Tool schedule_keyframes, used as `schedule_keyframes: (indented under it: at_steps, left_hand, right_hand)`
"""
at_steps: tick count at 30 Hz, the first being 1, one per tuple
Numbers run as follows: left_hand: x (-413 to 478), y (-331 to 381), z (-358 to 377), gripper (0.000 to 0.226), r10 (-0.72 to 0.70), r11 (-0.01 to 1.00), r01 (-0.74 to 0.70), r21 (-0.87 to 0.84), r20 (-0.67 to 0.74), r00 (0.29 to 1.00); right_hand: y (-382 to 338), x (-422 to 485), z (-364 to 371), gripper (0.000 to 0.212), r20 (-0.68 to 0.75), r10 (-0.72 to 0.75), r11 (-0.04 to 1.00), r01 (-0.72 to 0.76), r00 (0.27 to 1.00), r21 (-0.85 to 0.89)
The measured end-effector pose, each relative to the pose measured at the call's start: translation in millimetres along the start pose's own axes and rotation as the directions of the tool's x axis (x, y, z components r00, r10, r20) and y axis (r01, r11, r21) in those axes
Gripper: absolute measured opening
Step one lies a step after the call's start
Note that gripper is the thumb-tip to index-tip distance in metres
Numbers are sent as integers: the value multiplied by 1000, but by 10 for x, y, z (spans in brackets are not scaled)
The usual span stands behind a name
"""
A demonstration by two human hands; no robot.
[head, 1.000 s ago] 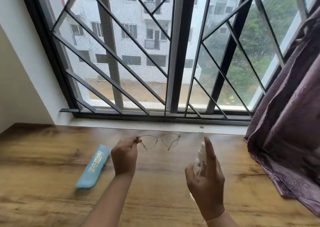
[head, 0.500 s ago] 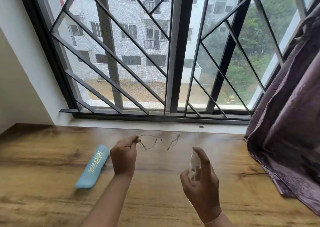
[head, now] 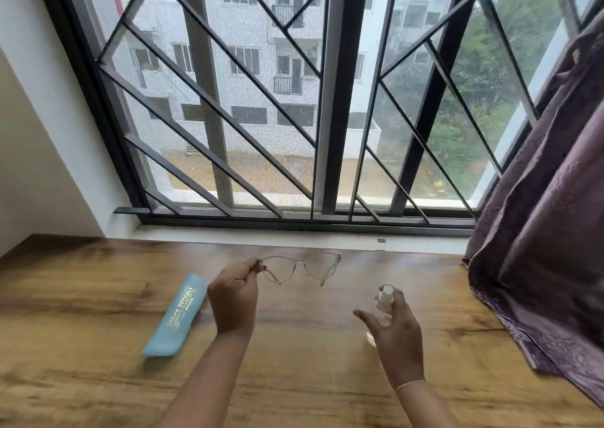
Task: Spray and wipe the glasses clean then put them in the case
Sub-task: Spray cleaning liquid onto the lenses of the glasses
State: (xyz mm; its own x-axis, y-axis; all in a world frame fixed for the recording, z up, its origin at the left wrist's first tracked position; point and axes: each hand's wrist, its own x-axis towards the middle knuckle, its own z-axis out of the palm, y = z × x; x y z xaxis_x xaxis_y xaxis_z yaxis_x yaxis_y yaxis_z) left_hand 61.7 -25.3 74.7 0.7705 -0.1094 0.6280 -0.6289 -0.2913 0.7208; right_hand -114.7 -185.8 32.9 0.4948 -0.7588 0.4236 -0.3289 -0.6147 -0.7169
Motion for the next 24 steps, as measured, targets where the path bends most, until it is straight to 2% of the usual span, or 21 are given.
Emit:
schedule_keyframes:
  at_steps: [5,16,19,21,23,24]
  left_hand:
    - [-5,-21,-6,19,-52,998,52,-42,-3,999]
    - [-9,-34,1,15,-23,1000,23,-8,-13,1000]
    - [1,-14,3,19,-52,998,52,-20,-21,998]
    - [1,-7,0,19,-48,999,48,-18,-32,998]
    - [1,7,-7,18,-103,993,101,-58,-44,994]
    - [0,15,-8,18,-158,984,154,-86,-48,986]
  right_hand:
    - [117,-12,82,56,-5,46,999,-46,999,25]
    - [159,-19,119,58,-14,72,996,-71,997,55]
    - [147,-35,101,66,15,96,995,-97,995,37]
    - [90,-74,78,81,33,108,993,-109,994,48]
    - [40,-118,63,95,-58,64,998,-63,996,23]
    - [22,-129,58,93,-142,12,1000,-13,990,-8]
